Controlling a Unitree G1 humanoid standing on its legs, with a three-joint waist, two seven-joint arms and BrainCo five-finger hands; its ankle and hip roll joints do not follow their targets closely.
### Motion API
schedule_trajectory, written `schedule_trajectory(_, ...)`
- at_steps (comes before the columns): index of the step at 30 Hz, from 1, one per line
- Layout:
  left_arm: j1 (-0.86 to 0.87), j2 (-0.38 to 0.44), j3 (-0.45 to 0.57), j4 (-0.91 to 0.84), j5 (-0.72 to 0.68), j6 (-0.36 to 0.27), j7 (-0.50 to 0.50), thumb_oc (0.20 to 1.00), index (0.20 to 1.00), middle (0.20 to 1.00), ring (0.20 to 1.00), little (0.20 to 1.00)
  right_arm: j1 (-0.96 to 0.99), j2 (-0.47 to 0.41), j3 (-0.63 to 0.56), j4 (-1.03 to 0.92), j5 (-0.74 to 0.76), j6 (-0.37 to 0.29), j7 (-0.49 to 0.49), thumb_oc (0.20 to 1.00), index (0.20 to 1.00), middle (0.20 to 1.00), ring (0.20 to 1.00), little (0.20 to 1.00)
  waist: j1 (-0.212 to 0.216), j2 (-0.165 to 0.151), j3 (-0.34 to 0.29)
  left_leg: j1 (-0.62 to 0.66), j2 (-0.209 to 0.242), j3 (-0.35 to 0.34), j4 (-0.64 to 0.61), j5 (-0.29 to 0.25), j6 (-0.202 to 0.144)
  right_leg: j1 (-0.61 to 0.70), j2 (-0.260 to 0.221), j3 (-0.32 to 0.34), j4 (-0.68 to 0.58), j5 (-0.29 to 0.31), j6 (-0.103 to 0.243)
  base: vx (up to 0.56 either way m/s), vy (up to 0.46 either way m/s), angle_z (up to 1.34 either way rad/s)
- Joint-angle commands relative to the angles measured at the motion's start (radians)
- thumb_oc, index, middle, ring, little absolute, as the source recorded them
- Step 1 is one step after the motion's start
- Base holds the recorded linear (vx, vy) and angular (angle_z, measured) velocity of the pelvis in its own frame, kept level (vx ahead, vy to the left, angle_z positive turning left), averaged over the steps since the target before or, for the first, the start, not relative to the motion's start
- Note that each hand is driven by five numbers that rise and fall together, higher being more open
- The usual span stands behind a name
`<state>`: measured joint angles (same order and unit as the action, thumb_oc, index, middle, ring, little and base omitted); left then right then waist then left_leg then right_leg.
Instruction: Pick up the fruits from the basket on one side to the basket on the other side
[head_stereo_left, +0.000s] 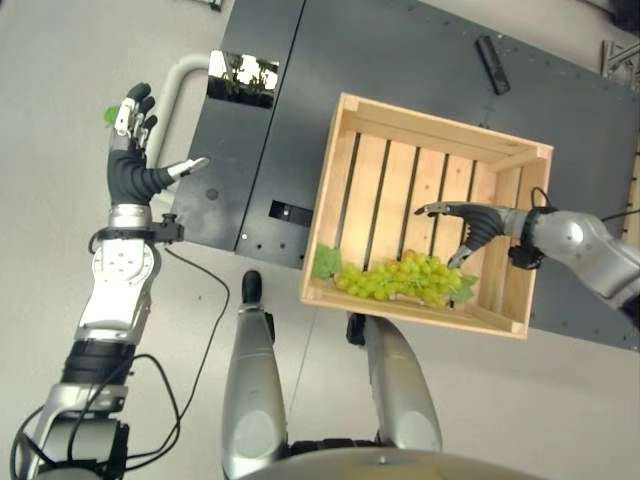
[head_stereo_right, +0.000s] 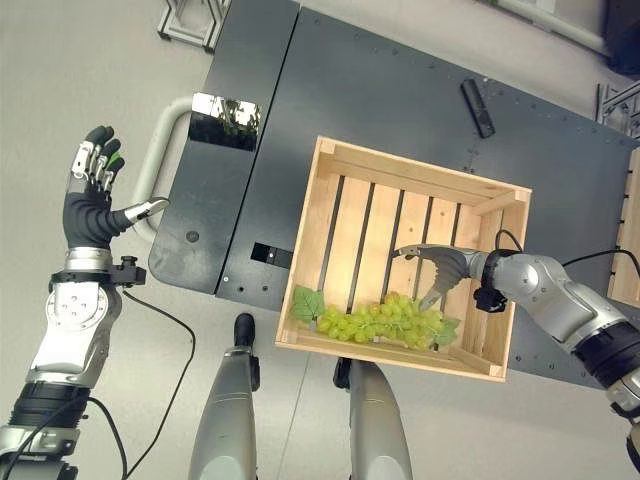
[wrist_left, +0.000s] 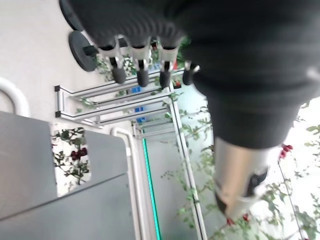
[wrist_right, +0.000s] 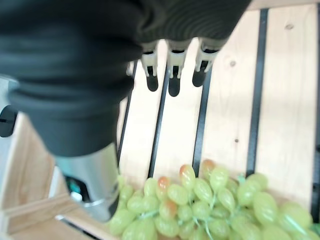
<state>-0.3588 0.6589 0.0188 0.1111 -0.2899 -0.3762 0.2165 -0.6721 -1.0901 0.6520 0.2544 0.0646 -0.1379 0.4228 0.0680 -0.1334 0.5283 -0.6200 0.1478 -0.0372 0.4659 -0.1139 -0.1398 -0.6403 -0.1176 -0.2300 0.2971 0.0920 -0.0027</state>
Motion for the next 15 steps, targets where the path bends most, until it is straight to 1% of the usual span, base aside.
schedule_trajectory(1,-0.040,0.021,-0.005,-0.041,0.010,-0.037,0.043,1.000,1.000,1.000,1.000,1.000,-0.091,0.010,0.050,0.065,0.001,0.002,-0.051,1.000,1.000,1.000,1.000,1.000,0.011,0.018,-0.008,-0.078,-0.041,0.001,0.002,0.057,0.026,0.006,-0.013,-0.020,0.159,-0.244,0.092,-0.01,-0.047,0.24)
schedule_trajectory(3,-0.040,0.015,-0.004,-0.052,0.013,-0.035,0.052,1.000,1.000,1.000,1.000,1.000,-0.094,0.025,0.048,0.083,-0.009,0.004,-0.066,1.000,1.000,1.000,1.000,1.000,0.011,0.019,-0.008,-0.096,-0.042,-0.005,0.003,0.060,0.026,-0.014,-0.013,-0.022,0.164,-0.245,0.091,0.00,-0.038,0.19)
schedule_trajectory(4,-0.048,0.018,-0.006,-0.048,0.020,-0.034,0.057,1.000,1.000,1.000,1.000,1.000,-0.102,0.051,0.053,0.112,-0.017,0.002,-0.075,1.000,1.000,1.000,1.000,1.000,0.010,0.018,-0.008,-0.131,-0.042,-0.014,0.005,0.068,0.024,-0.049,-0.011,-0.028,0.175,-0.248,0.088,0.00,-0.042,0.10)
schedule_trajectory(8,-0.060,0.010,-0.016,-0.059,0.035,-0.029,0.073,1.000,1.000,1.000,1.000,1.000,-0.092,0.071,0.038,0.142,-0.040,0.002,-0.098,1.000,1.000,1.000,1.000,1.000,0.005,0.018,-0.008,-0.180,-0.044,-0.028,0.007,0.075,0.024,-0.094,-0.012,-0.037,0.184,-0.250,0.087,0.01,-0.034,0.07)
schedule_trajectory(15,-0.077,0.017,-0.017,-0.063,0.051,-0.021,0.092,1.000,1.000,1.000,1.000,1.000,-0.098,0.094,0.065,0.187,-0.059,0.006,-0.102,1.000,1.000,1.000,1.000,1.000,-0.010,0.005,-0.008,-0.241,-0.050,-0.046,0.011,0.080,0.021,-0.145,-0.011,-0.047,0.191,-0.254,0.086,0.01,-0.019,0.03)
